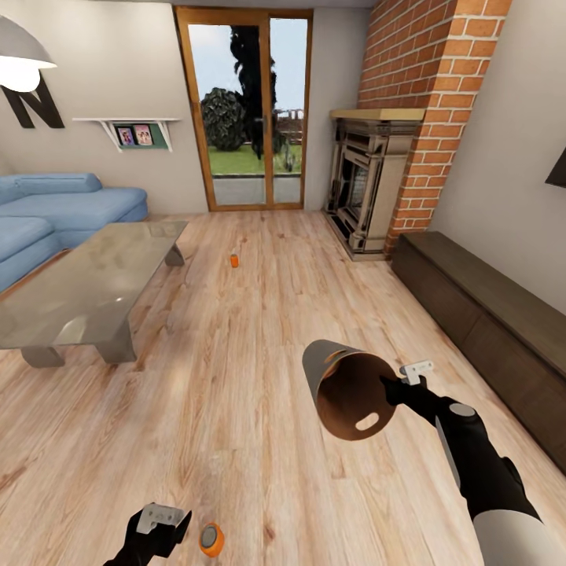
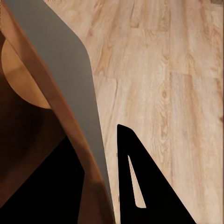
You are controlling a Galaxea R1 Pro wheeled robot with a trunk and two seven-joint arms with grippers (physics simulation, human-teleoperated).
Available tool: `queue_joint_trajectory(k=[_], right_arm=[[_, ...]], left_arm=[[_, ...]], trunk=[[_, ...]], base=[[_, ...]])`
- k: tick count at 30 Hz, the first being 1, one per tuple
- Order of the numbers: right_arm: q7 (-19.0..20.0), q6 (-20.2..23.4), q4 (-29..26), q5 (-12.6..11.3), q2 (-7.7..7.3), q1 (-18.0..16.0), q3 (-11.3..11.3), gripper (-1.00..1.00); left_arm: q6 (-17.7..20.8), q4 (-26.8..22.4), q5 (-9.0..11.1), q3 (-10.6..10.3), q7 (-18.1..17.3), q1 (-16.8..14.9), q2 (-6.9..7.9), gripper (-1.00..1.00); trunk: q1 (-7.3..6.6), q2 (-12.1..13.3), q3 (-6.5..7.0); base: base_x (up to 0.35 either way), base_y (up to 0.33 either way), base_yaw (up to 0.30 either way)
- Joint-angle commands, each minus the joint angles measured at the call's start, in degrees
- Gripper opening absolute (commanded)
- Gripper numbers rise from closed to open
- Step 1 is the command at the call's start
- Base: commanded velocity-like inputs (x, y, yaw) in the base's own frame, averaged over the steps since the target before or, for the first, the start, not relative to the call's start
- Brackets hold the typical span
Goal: Put the three can of soda from the living room inside the tash can in the kitchen.
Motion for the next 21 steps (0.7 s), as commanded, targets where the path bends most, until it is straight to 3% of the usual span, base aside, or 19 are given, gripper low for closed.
queue_joint_trajectory(k=[1,7,21], right_arm=[[0.10,0.08,-0.27,-0.66,0.01,-0.01,0.03,-1.00],[0.20,0.14,-1.86,-0.72,0.02,0.04,-0.13,-1.00],[0.41,0.44,-5.72,-0.83,-0.02,0.21,-1.27,-1.00]], left_arm=[[0.00,0.01,-0.05,-0.01,0.00,0.02,-0.01,1.00],[0.01,0.03,-0.18,-0.05,-0.04,0.00,-0.02,1.00],[0.01,0.12,-0.30,-0.15,0.01,0.00,-0.08,1.00]], trunk=[[0.00,0.00,0.01],[0.00,0.00,0.01],[3.07,-5.62,-2.68]], base=[[0.010,0.000,0.000],[0.004,0.000,0.000],[0.000,0.000,0.000]])
